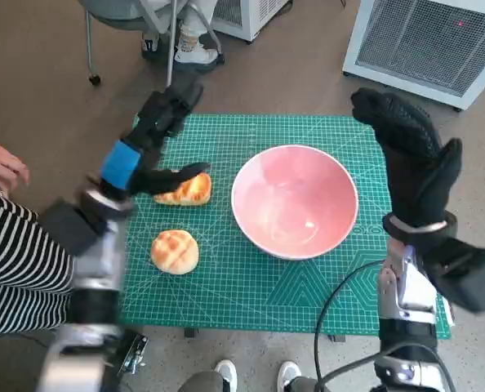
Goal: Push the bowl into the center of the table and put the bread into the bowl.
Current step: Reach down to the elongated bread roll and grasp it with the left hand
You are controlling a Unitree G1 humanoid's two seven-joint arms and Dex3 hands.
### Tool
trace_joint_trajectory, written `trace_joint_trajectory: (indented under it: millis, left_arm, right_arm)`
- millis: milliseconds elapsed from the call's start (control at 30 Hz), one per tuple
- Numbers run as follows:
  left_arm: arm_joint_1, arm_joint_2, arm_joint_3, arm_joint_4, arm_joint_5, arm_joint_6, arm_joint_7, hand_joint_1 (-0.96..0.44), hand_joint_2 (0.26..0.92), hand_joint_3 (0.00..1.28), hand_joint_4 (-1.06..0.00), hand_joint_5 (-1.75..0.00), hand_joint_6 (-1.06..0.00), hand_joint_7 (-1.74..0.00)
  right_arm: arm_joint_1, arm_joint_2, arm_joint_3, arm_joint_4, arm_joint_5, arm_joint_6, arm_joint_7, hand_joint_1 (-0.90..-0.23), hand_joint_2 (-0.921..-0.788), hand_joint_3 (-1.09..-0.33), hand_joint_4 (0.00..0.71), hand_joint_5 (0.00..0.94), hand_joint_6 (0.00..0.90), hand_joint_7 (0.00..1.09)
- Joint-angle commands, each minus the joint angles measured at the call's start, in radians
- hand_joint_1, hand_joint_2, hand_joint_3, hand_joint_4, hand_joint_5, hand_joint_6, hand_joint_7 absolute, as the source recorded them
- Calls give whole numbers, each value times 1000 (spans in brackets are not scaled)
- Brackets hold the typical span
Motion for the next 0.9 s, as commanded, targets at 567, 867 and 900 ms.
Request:
trace_joint_trajectory:
  millis: [567, 867, 900]
  left_arm:
    - [-294, 212, -288, 227, 409, 305, -91, -214, 731, 3, -20, -3, -202, -48]
    - [-358, 177, -358, 378, 475, 277, -62, -120, 724, 5, -21, -1, -216, -23]
    - [-367, 172, -370, 398, 488, 273, -58, -100, 724, 5, -21, -1, -215, -20]
  right_arm:
    - [58, -15, 40, -68, -23, 11, -7, -703, -921, -656, 133, 9, 137, 309]
    - [63, -15, 41, -76, -31, 13, -14, -694, -921, -664, 131, 5, 126, 330]
    - [63, -15, 40, -77, -30, 14, -14, -693, -921, -665, 131, 5, 124, 332]
